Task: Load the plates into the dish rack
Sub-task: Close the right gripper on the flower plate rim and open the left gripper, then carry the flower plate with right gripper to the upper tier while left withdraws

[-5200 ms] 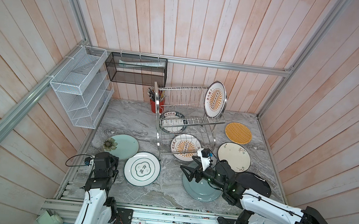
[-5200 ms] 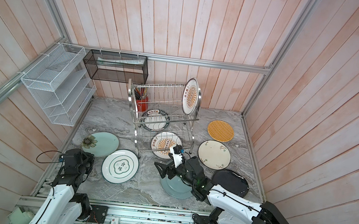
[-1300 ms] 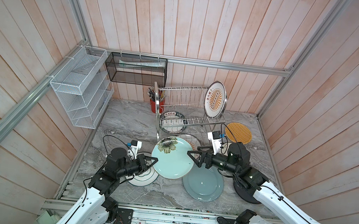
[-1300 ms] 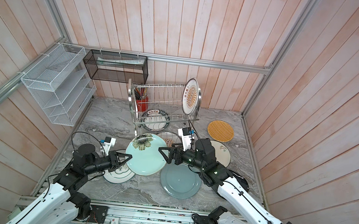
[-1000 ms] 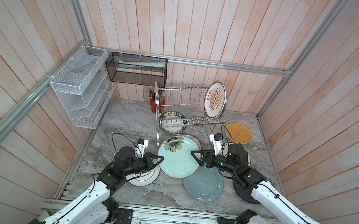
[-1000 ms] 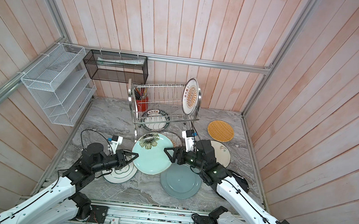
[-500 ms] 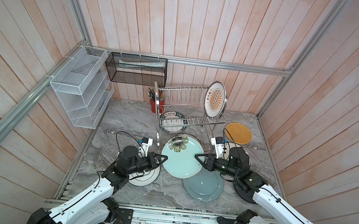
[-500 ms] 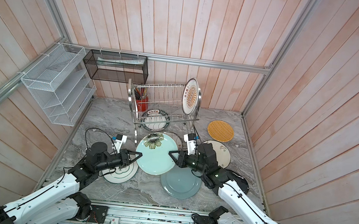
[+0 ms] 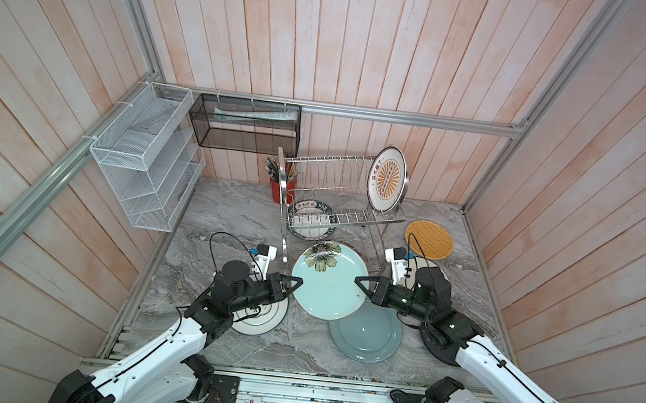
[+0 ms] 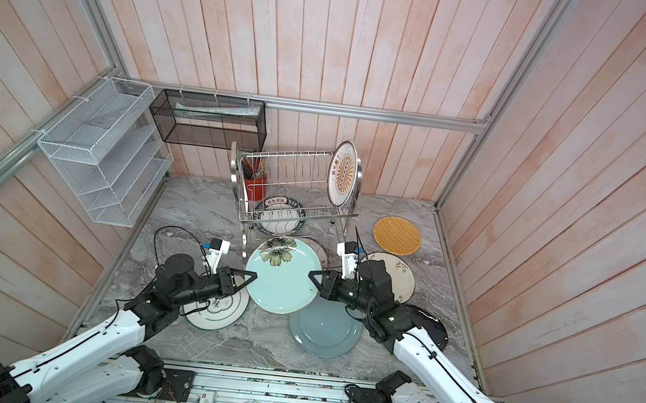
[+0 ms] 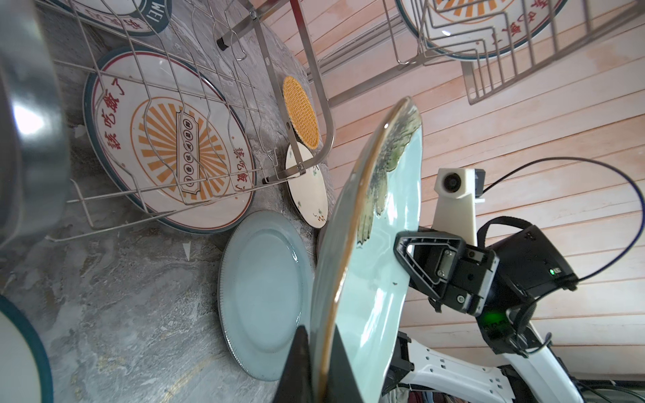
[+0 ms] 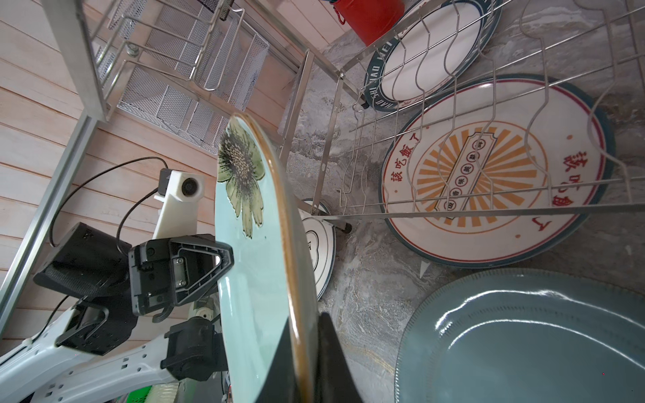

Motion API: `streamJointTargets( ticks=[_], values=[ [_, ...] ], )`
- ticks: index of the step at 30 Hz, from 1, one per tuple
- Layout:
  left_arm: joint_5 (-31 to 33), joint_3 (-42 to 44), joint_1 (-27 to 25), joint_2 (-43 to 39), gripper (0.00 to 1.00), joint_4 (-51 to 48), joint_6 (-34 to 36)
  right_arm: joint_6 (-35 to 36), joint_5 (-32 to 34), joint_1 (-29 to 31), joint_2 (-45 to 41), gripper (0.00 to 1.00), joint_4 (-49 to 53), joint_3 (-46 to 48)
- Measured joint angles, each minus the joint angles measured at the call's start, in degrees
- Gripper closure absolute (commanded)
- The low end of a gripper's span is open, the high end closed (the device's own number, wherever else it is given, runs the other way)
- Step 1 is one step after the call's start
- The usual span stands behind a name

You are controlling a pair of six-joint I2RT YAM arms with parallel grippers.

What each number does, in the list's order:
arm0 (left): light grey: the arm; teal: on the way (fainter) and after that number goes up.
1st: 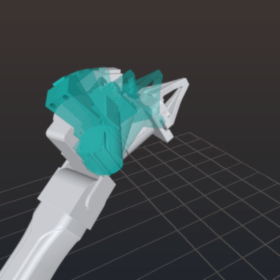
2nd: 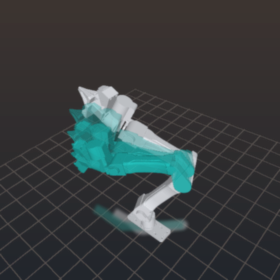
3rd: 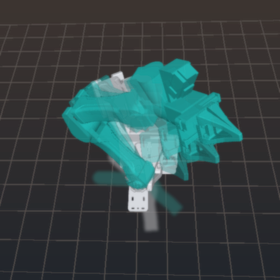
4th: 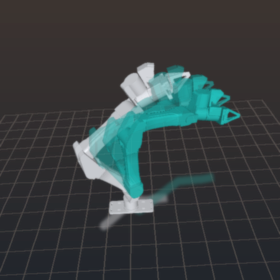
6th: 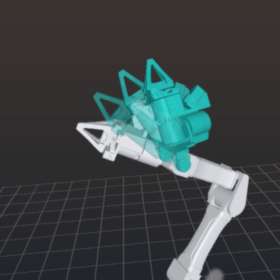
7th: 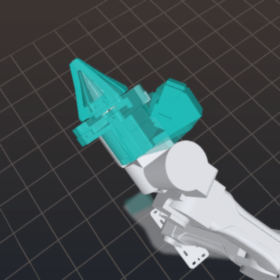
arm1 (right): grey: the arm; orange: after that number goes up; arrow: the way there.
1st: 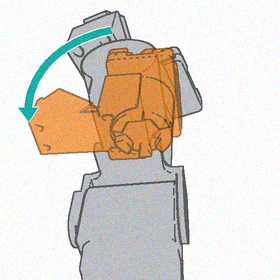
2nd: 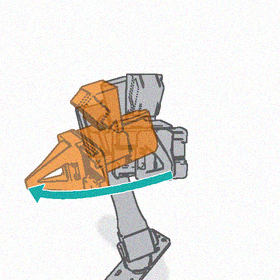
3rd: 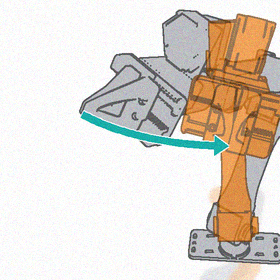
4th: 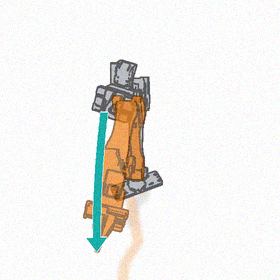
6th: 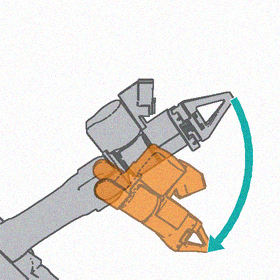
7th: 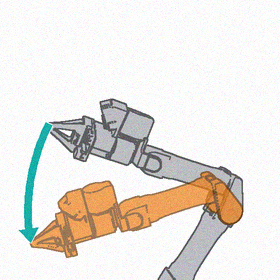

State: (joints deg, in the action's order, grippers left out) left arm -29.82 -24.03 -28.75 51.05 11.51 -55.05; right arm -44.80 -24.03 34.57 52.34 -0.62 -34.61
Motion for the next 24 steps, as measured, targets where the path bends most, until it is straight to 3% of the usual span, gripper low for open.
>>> streamJointTargets(
  ticks=[1, 3, 12, 24],
  values=[
    [0.39, -0.33, -0.09, -0.13, 0.17, -0.17, 0.46, 0.07, 0.24, 0.31, -0.55, 1.00, 1.01, 0.22],
    [1.70, -1.36, -0.07, -1.07, 0.00, -1.31, 1.81, 0.68, 1.64, 0.74, -1.90, 1.00, 3.58, 0.39],
    [10.91, -9.97, 1.05, -14.56, 0.00, -15.34, 14.40, 6.36, 12.00, 0.87, -9.84, 1.00, 19.30, -5.27],
    [20.92, -12.48, 1.49, -26.14, 0.00, -26.23, 29.44, 14.53, 4.83, 0.87, -10.69, 1.00, 23.96, -21.31]
  ],
)
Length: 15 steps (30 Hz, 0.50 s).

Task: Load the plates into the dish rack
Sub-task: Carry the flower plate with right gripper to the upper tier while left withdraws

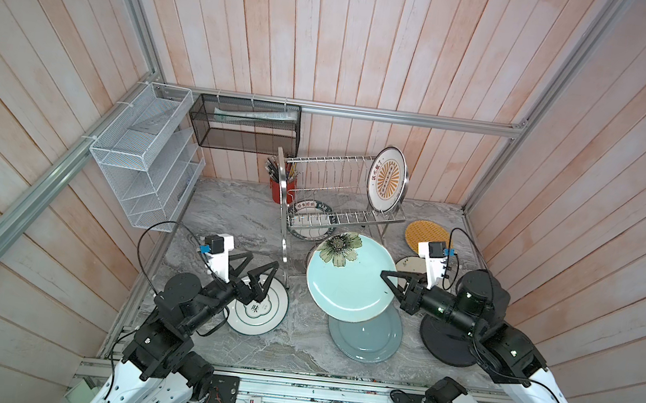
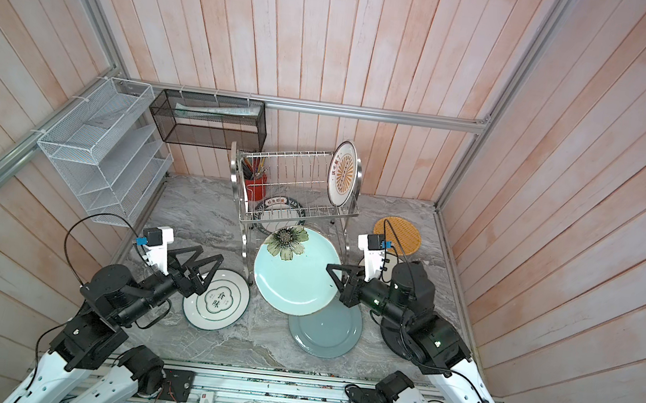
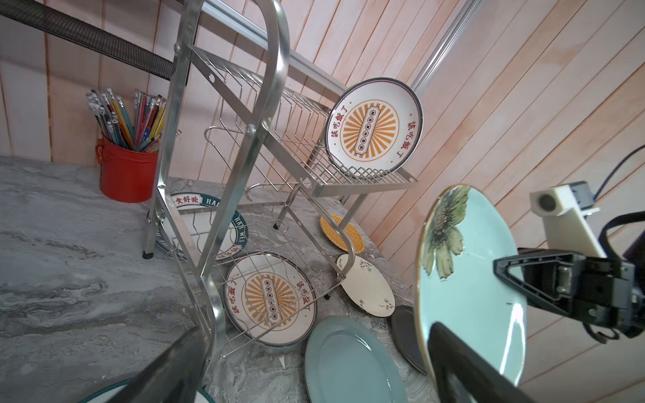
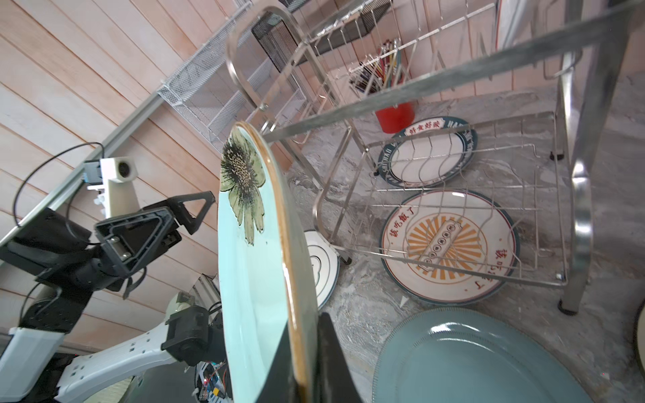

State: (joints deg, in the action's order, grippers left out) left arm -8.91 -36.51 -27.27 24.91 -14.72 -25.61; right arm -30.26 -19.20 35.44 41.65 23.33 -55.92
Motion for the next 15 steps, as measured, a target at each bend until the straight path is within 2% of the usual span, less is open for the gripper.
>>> streamJointTargets(
  ticks=[8, 12, 15],
  values=[
    [1.70, -0.02, 0.00, -2.86, 0.00, -5.40, 4.61, 0.83, 0.00, 0.00, 8.94, 1.00, -0.42, -11.82],
    [1.95, 0.00, 0.00, -7.21, 0.00, -7.61, 5.25, 2.05, 3.96, 0.04, 16.00, 1.00, 0.42, -21.59],
    [3.37, 0.02, -0.07, -10.67, 0.00, -8.59, 5.55, 4.26, 9.33, 0.04, 22.18, 1.00, 1.53, -30.91]
  ],
)
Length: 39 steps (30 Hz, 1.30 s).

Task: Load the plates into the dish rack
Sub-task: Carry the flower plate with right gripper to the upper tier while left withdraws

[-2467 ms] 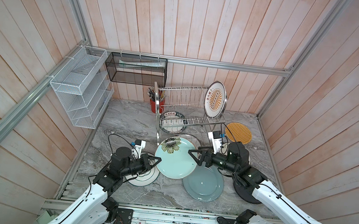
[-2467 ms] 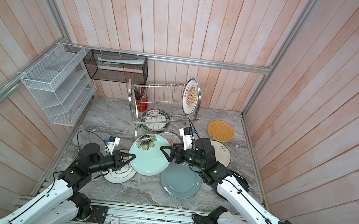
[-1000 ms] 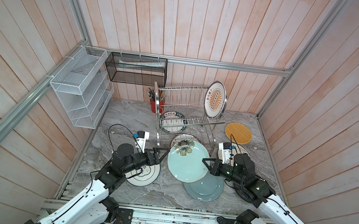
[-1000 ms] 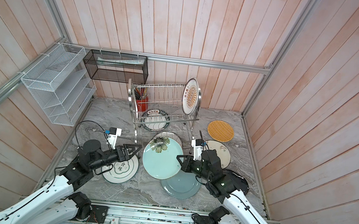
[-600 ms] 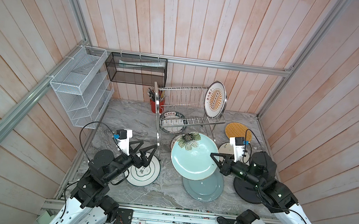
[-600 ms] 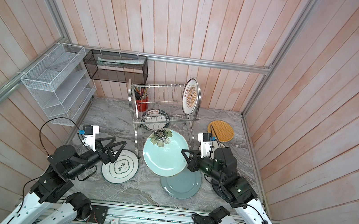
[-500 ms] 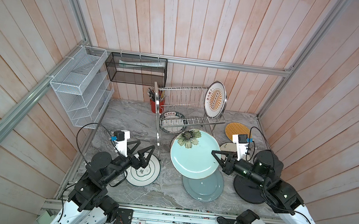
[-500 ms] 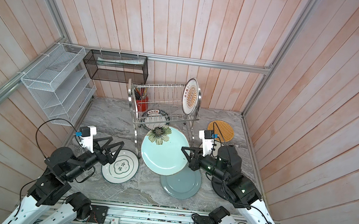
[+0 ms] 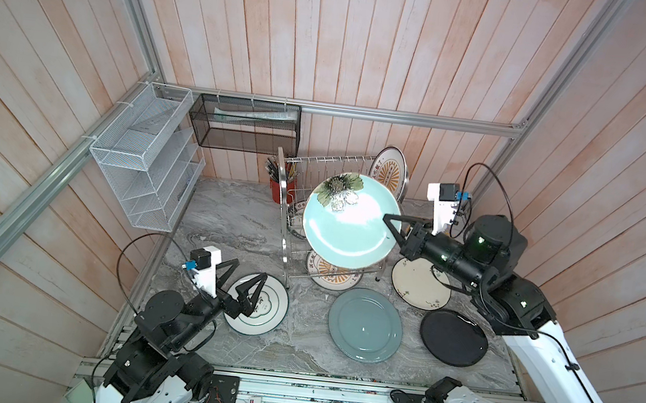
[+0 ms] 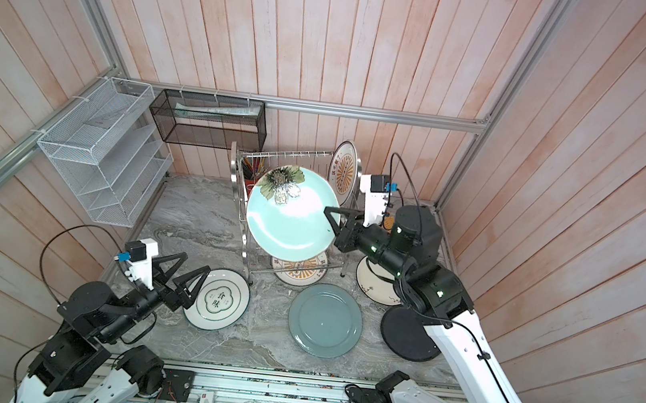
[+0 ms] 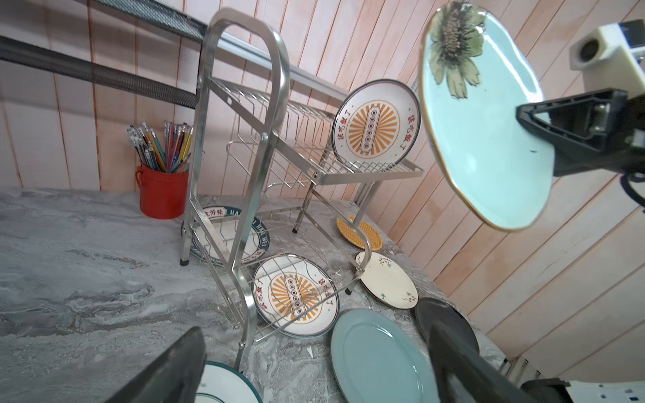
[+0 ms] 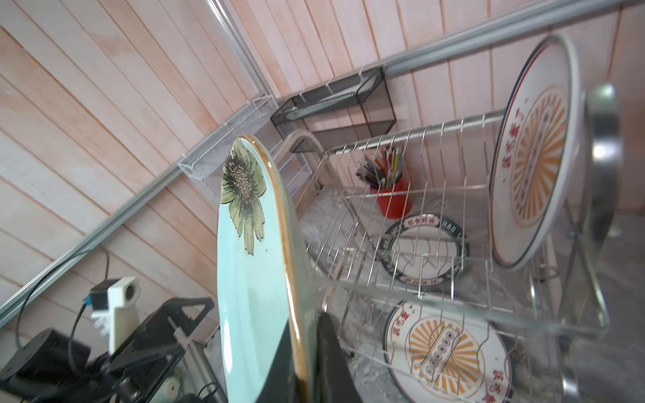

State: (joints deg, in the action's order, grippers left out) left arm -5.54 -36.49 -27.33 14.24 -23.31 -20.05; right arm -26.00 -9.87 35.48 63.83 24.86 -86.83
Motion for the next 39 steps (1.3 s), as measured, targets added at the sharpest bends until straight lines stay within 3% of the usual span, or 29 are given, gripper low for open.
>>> streamJointTargets(
  ticks=[9, 17, 27, 39],
  values=[
    [2.29, 0.96, 0.00, -2.40, 0.00, -0.33, 0.57, 9.46, 20.63, -0.04, 17.05, 1.00, 5.68, -24.39],
    [0.85, 1.05, 0.00, -2.40, 0.00, -0.26, 0.59, 18.75, 34.40, 0.17, 27.98, 1.00, 11.23, -35.93],
    [-3.50, 1.75, 0.04, -2.58, 0.00, 0.85, 0.63, 29.73, 46.51, 3.06, 36.48, 1.00, 14.67, -42.80],
    [-4.74, 1.86, 0.44, -1.66, 0.00, 1.49, 0.85, 37.05, 52.89, 4.87, 39.43, 1.00, 14.10, -42.80]
  ],
)
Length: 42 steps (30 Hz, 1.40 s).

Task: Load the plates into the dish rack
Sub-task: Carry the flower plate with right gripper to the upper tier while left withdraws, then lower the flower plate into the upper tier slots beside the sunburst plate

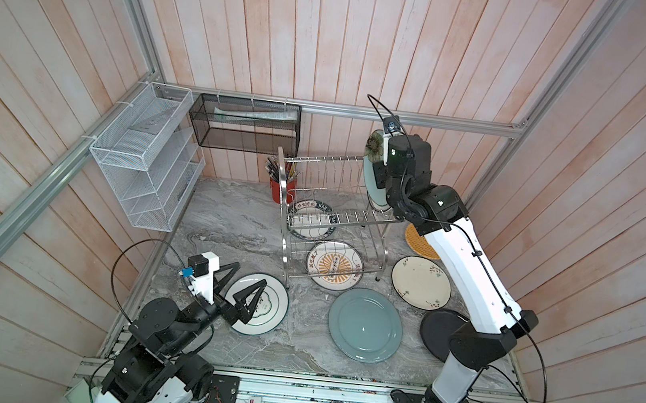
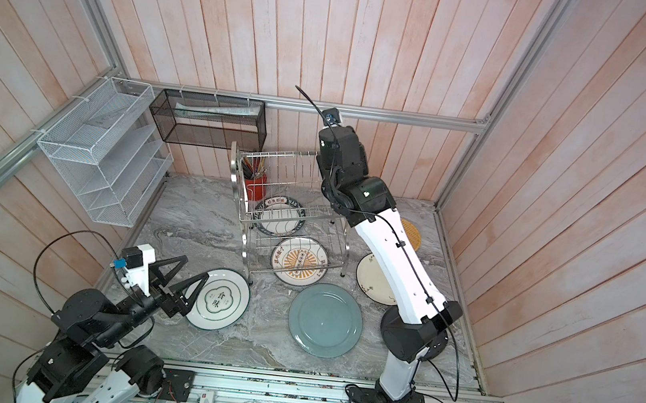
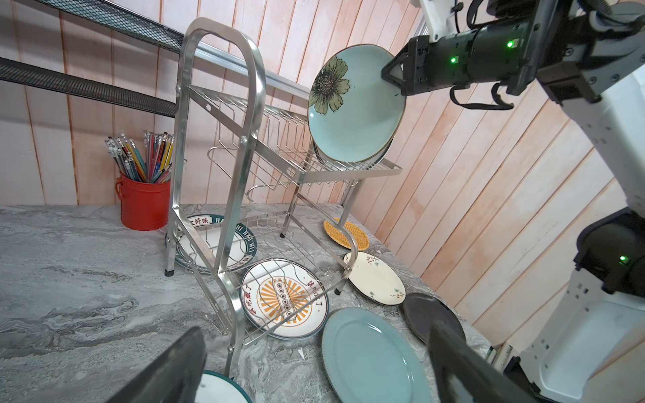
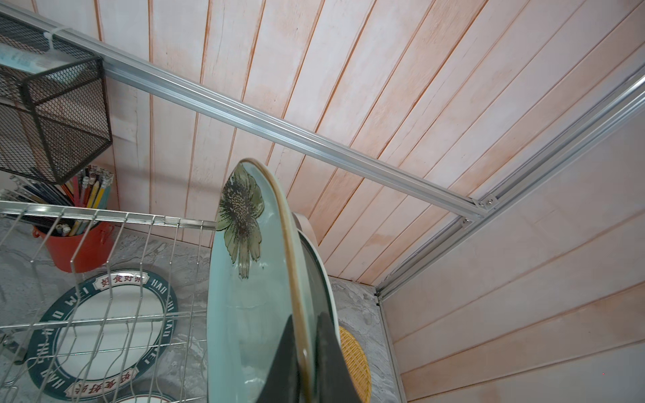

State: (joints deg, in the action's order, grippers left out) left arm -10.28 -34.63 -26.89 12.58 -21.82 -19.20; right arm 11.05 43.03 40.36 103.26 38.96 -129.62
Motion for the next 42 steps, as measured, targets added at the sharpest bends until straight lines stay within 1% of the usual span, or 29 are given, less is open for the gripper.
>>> streamJointTargets(
  ticks=[5, 22, 35, 42],
  values=[
    [0.00, 0.00, 0.00, 0.00, 0.00, 0.00, 0.00, 1.42, 0.94, 0.96, 0.07, 1.00, -0.48, 0.00],
    [-0.22, 0.04, 0.33, 0.13, 0.00, 0.09, 0.00, 0.85, 2.32, 2.36, 1.81, 1.00, 0.79, -0.33],
    [-0.39, 0.04, 0.59, 0.59, 0.00, 0.20, 0.00, -0.50, 5.07, 3.93, 4.92, 1.00, 5.55, -5.40],
    [-0.50, 0.04, 0.63, 0.59, 0.00, 0.20, -0.02, -3.10, 5.62, 4.09, 6.03, 1.00, 8.90, -8.02]
  ],
)
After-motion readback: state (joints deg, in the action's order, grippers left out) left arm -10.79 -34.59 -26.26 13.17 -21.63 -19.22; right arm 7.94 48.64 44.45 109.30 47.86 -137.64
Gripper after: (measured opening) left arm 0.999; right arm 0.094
